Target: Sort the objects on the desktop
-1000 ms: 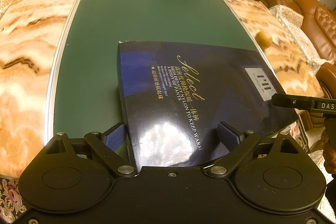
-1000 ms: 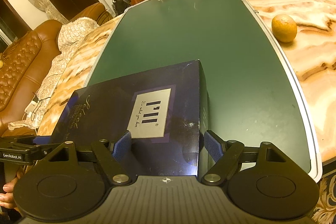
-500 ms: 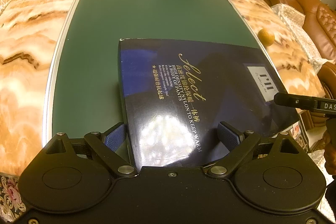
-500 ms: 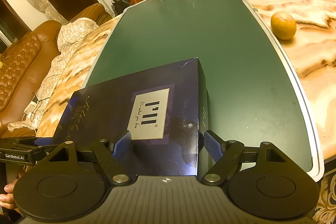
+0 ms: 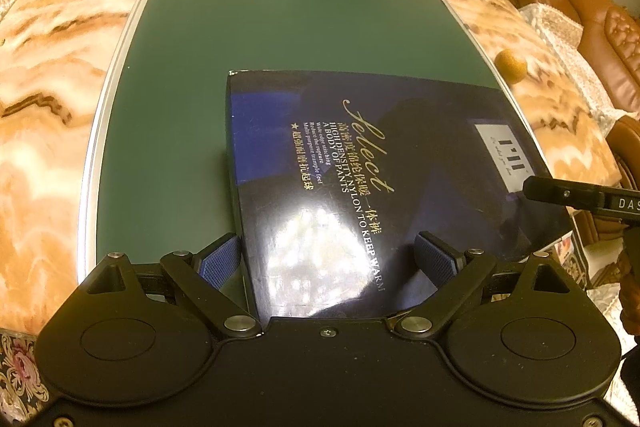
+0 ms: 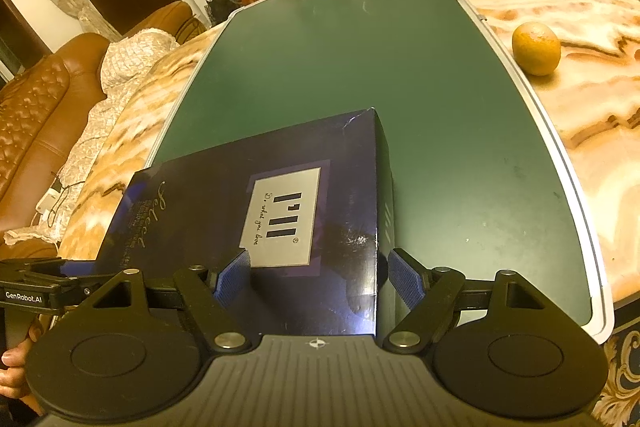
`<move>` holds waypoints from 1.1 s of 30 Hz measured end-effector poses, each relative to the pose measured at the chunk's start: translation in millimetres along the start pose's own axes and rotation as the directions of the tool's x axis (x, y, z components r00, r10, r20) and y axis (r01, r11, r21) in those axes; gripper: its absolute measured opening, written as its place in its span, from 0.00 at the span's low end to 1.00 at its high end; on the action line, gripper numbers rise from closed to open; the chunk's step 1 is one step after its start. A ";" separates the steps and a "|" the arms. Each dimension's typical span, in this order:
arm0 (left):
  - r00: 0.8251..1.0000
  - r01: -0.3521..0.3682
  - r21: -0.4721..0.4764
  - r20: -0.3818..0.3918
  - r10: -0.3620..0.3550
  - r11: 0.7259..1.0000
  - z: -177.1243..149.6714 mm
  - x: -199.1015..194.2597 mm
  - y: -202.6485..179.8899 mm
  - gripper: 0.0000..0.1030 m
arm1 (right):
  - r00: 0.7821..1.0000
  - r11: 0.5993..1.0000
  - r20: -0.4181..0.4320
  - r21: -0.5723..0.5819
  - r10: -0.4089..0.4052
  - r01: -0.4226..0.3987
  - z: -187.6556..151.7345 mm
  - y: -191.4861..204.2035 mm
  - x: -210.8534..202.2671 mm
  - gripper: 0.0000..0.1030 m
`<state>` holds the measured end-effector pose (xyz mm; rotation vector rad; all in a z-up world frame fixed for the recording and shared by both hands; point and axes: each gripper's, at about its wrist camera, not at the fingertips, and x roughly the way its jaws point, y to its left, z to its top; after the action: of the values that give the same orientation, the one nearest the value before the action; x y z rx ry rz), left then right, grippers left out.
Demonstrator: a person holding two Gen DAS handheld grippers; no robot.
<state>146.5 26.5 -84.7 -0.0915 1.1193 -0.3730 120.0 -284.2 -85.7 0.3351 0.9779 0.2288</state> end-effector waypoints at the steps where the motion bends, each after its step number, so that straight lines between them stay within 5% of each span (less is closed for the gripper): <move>1: 1.000 -0.001 0.001 -0.001 0.001 1.000 -0.5 0.7 0.4 0.91 | 1.000 1.000 0.001 0.001 -0.002 0.002 -0.2 0.1 0.1 0.78; 29: 0.999 -0.049 0.008 0.006 0.049 0.999 -8.8 10.2 -3.9 0.92 | 0.991 0.988 0.045 -0.077 -0.128 0.132 -9.4 18.2 -4.1 0.77; 33: 0.995 -0.099 0.001 0.019 0.099 0.995 -11.2 8.2 -5.4 0.92 | 0.989 0.986 0.050 -0.081 -0.142 0.146 -11.8 18.1 -8.0 0.77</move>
<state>138.3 20.0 -95.3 -0.0380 1.0999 -0.2838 105.0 -268.0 -78.7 0.1905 0.9415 0.1297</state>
